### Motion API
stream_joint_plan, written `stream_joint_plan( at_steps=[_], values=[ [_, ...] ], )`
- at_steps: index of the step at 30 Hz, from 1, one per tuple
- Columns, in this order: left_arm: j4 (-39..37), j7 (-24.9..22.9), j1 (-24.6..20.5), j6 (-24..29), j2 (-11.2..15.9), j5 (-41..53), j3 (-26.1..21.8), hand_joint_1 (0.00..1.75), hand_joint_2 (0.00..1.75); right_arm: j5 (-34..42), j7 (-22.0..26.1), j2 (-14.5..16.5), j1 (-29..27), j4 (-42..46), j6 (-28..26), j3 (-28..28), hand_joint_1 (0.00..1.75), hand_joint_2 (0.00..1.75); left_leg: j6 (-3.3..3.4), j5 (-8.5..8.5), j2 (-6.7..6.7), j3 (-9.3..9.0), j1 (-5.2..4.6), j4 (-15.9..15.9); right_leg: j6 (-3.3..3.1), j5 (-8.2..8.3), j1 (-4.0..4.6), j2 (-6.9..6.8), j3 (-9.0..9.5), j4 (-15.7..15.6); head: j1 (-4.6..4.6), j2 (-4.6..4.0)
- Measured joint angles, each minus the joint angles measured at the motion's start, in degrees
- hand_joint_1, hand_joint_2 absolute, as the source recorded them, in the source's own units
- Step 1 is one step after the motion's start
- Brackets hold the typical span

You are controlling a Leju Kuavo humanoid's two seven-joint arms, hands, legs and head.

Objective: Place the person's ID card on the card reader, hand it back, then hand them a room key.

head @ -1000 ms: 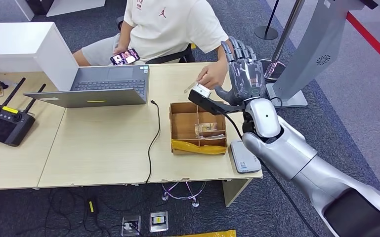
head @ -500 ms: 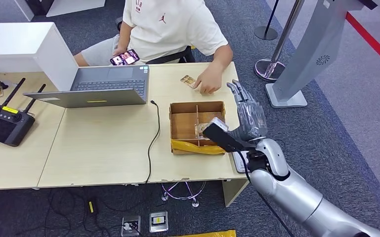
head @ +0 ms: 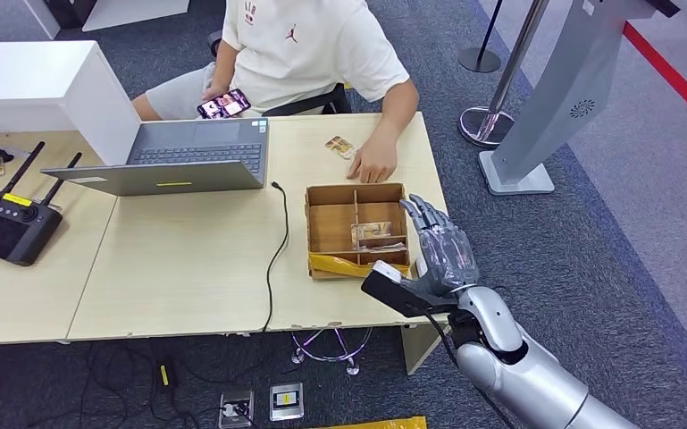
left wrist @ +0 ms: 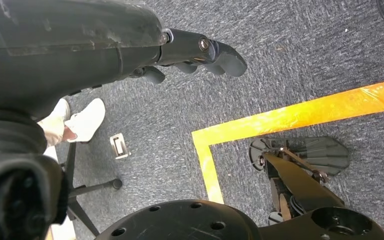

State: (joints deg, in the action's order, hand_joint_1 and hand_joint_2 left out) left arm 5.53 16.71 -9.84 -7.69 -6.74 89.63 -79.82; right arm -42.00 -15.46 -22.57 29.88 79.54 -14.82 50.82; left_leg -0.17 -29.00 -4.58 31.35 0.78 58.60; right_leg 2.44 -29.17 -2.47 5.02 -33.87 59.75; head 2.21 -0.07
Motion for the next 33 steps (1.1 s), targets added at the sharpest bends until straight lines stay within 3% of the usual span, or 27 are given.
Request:
stream_joint_plan(
  at_steps=[16, 33],
  values=[
    [0.0, -0.2, 0.0, 0.0, 0.0, 0.0, 0.1, 0.0, 0.0, -8.6, -5.8, 1.1, -0.1, -3.3, 1.7, 1.0, 0.0, 1.75, 0.0, 0.0, -0.01, 0.03, 0.01, 0.0, 0.0, 0.0, 0.0, -0.02, 0.0, 0.0, 0.0, 0.0],
    [0.0, -0.6, -0.2, 0.0, 0.0, 0.0, 0.1, 0.0, 0.0, -13.0, -5.8, 2.4, 0.5, -8.1, -0.1, 1.4, 0.0, 1.75, 0.0, 0.0, -0.01, 0.04, 0.01, 0.0, 0.0, 0.0, 0.0, -0.02, 0.0, 0.0, 0.01, 0.0]
  ],
)
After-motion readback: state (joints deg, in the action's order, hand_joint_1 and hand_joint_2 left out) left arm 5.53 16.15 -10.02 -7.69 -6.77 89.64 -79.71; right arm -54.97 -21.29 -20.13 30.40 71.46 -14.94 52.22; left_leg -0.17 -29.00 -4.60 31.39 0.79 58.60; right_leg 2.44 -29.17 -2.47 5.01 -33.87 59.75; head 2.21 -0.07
